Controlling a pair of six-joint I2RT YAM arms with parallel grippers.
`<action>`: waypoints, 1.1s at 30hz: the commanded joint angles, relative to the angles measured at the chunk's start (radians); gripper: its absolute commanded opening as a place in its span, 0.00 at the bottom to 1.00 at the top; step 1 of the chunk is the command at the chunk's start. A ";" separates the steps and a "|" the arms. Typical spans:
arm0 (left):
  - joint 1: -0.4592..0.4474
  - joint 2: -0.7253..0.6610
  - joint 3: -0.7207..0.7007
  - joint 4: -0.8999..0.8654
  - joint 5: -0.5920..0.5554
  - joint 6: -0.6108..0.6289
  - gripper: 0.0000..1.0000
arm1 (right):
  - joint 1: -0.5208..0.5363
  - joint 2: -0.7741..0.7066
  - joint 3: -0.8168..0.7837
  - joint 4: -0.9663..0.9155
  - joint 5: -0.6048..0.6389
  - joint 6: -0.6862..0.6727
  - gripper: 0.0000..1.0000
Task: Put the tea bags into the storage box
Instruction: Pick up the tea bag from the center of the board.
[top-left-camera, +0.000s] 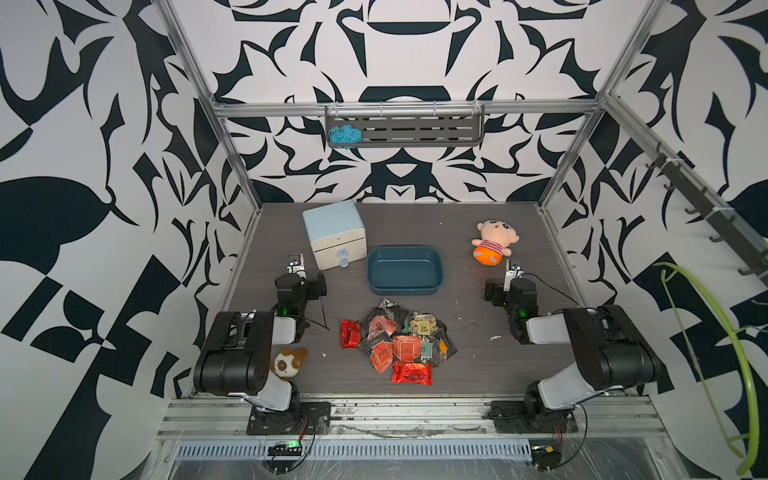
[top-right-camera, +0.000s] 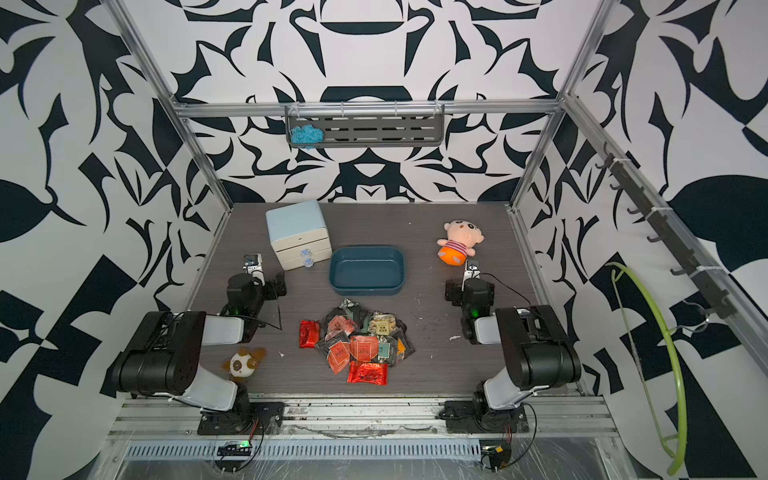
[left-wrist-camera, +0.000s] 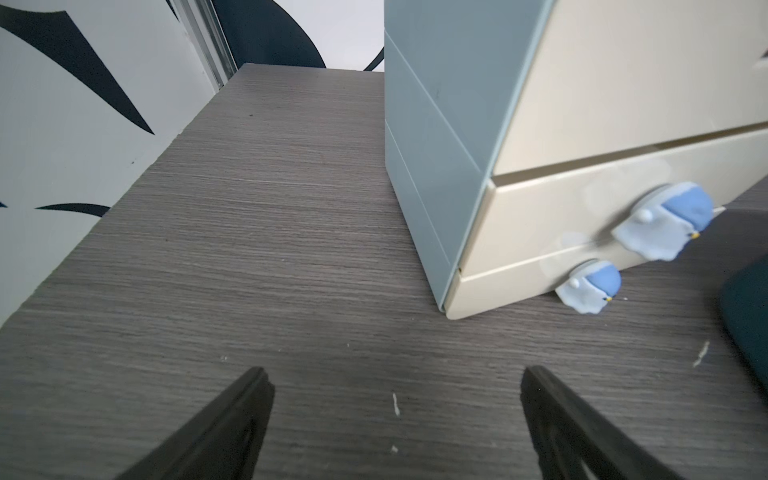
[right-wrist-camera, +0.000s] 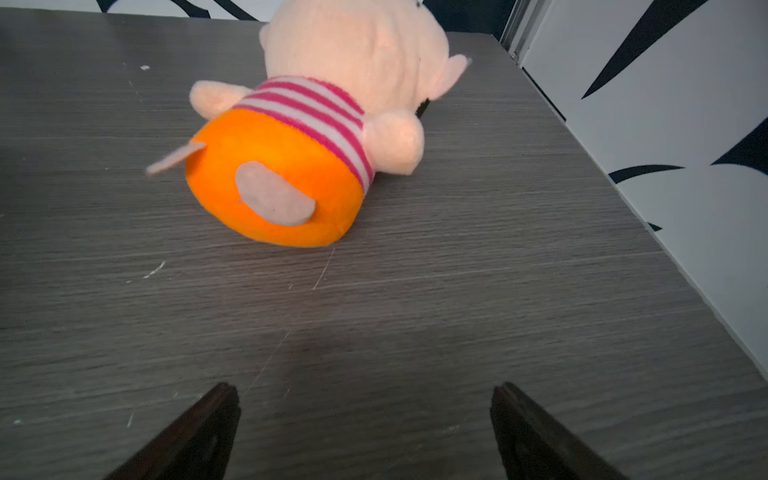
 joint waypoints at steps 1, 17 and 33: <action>-0.005 0.012 0.019 0.028 -0.008 0.010 1.00 | -0.004 -0.007 0.029 0.062 -0.005 -0.018 1.00; -0.005 0.011 0.015 0.034 -0.008 0.011 1.00 | -0.004 -0.010 0.023 0.073 -0.007 -0.022 1.00; -0.115 -0.709 0.232 -0.931 -0.206 -0.414 1.00 | -0.007 -0.979 0.095 -0.897 0.127 0.475 1.00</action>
